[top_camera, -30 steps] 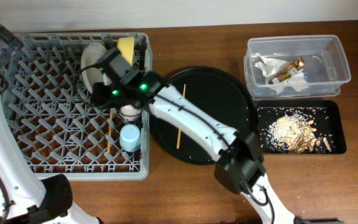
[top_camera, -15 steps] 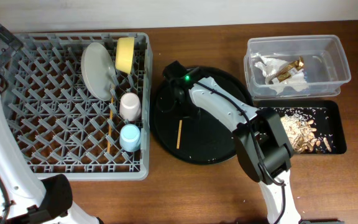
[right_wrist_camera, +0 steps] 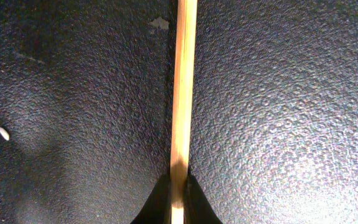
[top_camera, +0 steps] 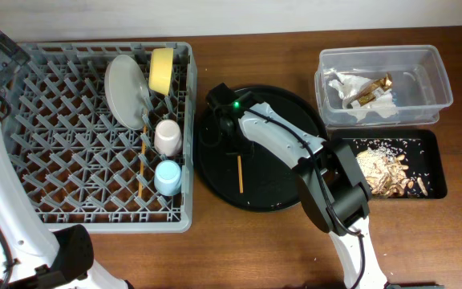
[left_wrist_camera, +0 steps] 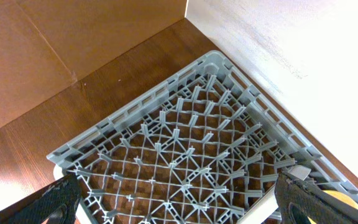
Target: Sort waste into correct bins and load items into the dishwasher rack
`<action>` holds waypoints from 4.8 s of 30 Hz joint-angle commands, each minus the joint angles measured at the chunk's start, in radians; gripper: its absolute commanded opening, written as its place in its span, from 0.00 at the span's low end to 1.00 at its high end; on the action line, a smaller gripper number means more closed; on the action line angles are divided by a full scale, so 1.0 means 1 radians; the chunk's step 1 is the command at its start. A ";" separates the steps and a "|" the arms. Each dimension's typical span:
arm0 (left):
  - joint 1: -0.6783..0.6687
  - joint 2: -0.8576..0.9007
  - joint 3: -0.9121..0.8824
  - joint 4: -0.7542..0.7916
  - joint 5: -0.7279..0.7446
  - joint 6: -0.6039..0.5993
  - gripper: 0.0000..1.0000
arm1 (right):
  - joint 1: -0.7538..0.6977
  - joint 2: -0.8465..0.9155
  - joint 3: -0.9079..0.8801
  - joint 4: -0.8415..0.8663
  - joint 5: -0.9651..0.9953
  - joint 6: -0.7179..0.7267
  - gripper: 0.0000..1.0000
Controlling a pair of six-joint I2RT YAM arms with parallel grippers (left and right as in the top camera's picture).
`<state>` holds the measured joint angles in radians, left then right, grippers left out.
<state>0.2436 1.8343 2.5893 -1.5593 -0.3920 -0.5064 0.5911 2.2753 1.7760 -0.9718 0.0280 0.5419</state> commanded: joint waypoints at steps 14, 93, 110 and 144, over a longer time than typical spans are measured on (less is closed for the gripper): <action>0.003 -0.013 0.012 0.001 0.004 -0.009 0.99 | 0.167 -0.045 0.435 0.341 -0.395 0.196 0.04; -0.040 -0.135 -0.284 0.239 0.208 0.100 1.00 | -0.462 -2.272 -1.770 0.893 -0.040 -0.632 0.98; -0.103 -1.463 -2.330 1.653 0.396 0.742 0.99 | -0.462 -2.272 -1.770 0.893 -0.040 -0.632 0.98; -0.105 -1.829 -2.581 1.476 0.396 0.717 0.99 | -0.462 -2.272 -1.770 0.893 -0.040 -0.632 0.98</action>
<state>0.1394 0.0128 0.0128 -0.0795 -0.0067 0.2203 0.1371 0.0109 0.0116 -0.0750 -0.0097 -0.1009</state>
